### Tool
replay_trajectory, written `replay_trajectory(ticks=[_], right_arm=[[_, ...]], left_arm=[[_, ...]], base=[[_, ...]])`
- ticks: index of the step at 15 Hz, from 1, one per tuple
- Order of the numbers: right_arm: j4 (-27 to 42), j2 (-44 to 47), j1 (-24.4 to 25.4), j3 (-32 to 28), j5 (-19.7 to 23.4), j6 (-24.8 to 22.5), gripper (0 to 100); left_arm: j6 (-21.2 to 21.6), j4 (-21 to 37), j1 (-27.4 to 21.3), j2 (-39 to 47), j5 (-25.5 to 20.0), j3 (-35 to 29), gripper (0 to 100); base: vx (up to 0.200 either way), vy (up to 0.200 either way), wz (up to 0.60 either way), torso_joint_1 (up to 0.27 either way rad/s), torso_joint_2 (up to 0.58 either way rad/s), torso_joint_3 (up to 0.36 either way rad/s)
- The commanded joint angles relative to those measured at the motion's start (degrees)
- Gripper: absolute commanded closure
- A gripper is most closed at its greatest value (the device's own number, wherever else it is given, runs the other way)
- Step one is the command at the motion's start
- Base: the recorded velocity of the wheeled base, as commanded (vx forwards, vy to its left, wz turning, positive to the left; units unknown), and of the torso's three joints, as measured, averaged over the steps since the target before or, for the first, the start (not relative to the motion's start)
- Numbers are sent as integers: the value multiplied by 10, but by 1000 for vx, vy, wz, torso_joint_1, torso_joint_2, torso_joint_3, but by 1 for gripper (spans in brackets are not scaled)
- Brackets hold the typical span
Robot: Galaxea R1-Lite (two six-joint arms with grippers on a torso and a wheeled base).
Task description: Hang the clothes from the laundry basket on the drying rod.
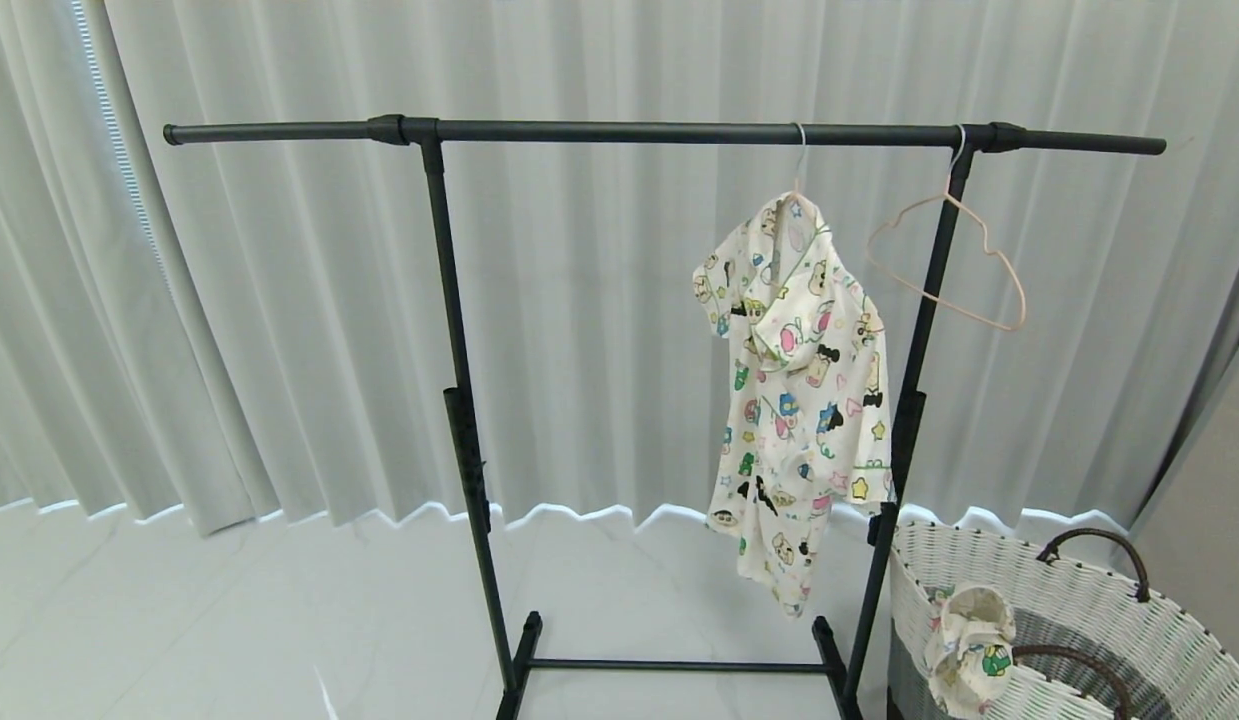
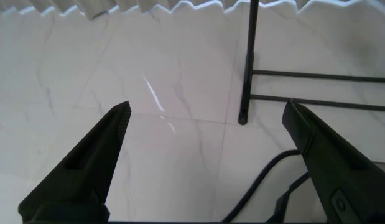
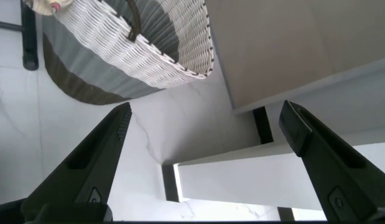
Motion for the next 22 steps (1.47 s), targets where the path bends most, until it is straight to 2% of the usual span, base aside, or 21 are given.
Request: replay_trajectory(ticks=[1,9,16,18,22], right_arm=[[0,9,0,0,0,0,0],[0,1,0,0,0,0,0],[0,4,1,0,14,-1,0],[0,4,1,0,35,0,0],[0,5,0,0,79,1,0]], left_arm=[[7,1,-6,-23,0,0,0],[16,1,-12,-30,0,0,0],[16,1,-16,-28,-2,0,0],[15,1,-16,-30,-3,0,0],[15,1,-16,-32,-3,0,0]], base=[[0,-200,0,-17,32,22],[25,-200,0,1,5,4],[200,0,0,-1,1,6],[200,0,0,2,5,2],[0,0,0,0,0,0]])
